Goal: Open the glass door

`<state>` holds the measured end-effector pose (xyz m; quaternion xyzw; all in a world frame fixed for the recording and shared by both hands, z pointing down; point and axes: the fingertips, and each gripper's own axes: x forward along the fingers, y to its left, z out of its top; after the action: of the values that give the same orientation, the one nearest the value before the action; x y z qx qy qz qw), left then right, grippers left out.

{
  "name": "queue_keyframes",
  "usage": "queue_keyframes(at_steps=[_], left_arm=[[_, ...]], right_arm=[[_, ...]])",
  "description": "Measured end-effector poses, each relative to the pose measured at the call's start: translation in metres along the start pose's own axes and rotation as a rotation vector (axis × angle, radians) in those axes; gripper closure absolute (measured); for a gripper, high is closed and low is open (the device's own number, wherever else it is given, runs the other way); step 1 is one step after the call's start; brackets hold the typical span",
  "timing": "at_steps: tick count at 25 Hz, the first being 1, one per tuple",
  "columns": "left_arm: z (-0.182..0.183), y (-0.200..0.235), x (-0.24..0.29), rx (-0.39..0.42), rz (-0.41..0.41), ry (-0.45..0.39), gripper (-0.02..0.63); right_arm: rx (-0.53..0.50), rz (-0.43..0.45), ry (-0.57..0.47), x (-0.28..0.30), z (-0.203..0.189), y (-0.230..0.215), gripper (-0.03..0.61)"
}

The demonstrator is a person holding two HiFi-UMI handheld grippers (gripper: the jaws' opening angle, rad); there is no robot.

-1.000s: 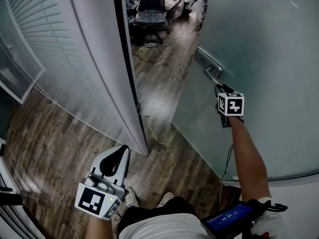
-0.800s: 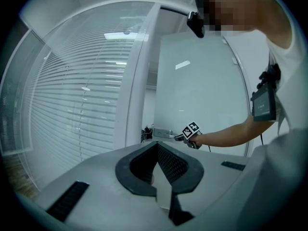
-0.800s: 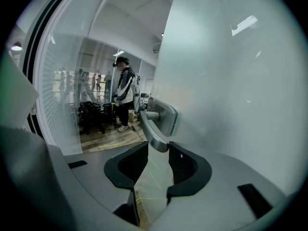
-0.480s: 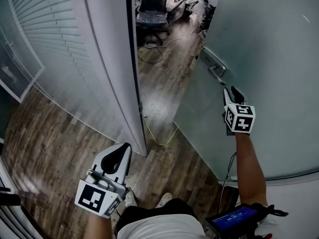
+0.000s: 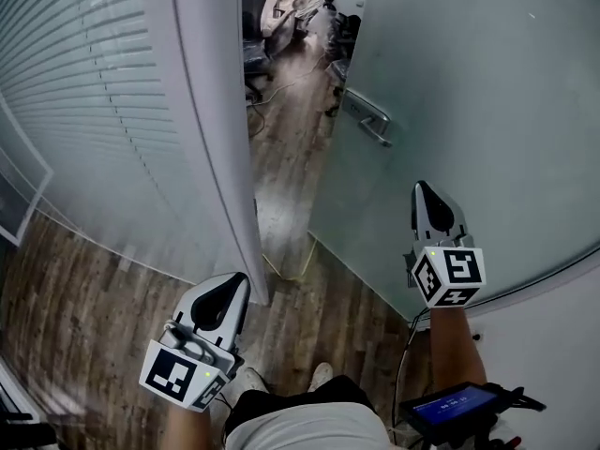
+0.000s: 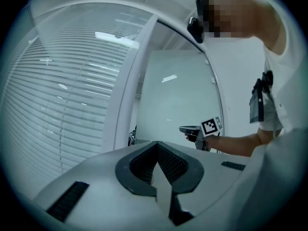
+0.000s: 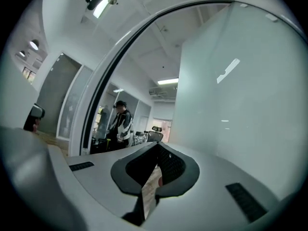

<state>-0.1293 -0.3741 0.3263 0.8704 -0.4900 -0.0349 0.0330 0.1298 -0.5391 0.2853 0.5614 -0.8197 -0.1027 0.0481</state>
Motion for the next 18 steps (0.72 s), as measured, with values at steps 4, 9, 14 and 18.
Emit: queue_keyframes(at_steps=[4,9,14,18], left_arm=[[0.001,-0.003,-0.030,0.028,-0.058,0.017,0.614],[0.021,0.018,-0.059,0.010,-0.136,0.001,0.614],[-0.006,0.003,-0.093,0.015,-0.151,-0.031,0.614],[-0.042,-0.021,-0.116,0.040,-0.138,-0.039,0.614]], right_arm=[[0.030,-0.050,-0.049,-0.074,0.030,0.041,0.576],[0.003,-0.017,-0.076,-0.122,0.071,0.113,0.577],[0.056,0.081,-0.088,-0.180,0.031,0.162,0.577],[0.127,0.065,-0.125,-0.224,-0.004,0.163,0.577]])
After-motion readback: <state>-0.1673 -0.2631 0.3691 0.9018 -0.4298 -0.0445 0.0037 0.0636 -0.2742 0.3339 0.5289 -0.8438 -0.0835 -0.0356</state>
